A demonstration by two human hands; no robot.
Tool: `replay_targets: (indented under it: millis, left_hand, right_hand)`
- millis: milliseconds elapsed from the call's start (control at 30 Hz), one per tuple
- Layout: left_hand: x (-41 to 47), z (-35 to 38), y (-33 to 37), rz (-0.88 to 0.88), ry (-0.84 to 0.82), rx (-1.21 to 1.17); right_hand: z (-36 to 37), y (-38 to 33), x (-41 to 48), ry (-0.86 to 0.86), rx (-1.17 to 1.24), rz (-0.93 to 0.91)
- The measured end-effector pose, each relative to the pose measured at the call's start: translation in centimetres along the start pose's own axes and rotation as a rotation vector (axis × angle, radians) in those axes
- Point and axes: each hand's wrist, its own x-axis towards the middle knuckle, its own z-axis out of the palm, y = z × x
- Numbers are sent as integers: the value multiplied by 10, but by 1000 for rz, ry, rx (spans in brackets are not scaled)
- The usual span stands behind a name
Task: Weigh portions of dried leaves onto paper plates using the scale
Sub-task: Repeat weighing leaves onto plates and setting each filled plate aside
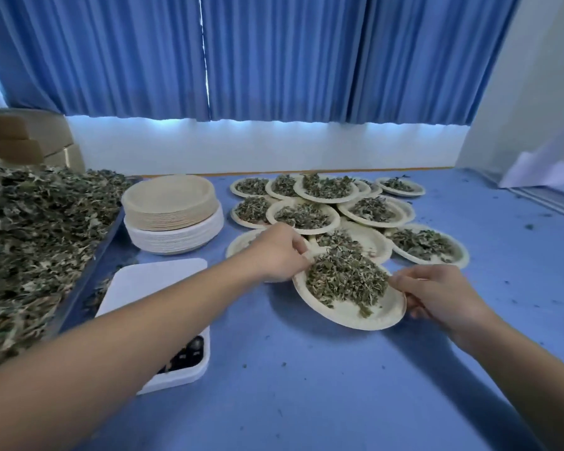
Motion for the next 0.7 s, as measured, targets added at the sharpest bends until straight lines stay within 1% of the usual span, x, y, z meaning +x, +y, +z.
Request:
replay_targets:
  millis: [200, 300, 467, 567, 700]
  left_hand:
    - [9, 50, 44, -17, -110, -111]
    - [7, 73, 60, -43, -173, -209]
    - [6, 104, 77, -86, -241, -359]
    - [9, 114, 87, -110, -269, -448]
    - [11, 127, 98, -103, -280, -482]
  right_hand:
    - [-58, 26, 14, 211, -169, -31]
    - [-78, 36, 22, 293, -231, -58]
    - [-102, 42, 31, 343, -283, -63]
    - [-117, 40, 37, 345, -300, -31]
    - [-130, 47, 44, 353, -308, -4]
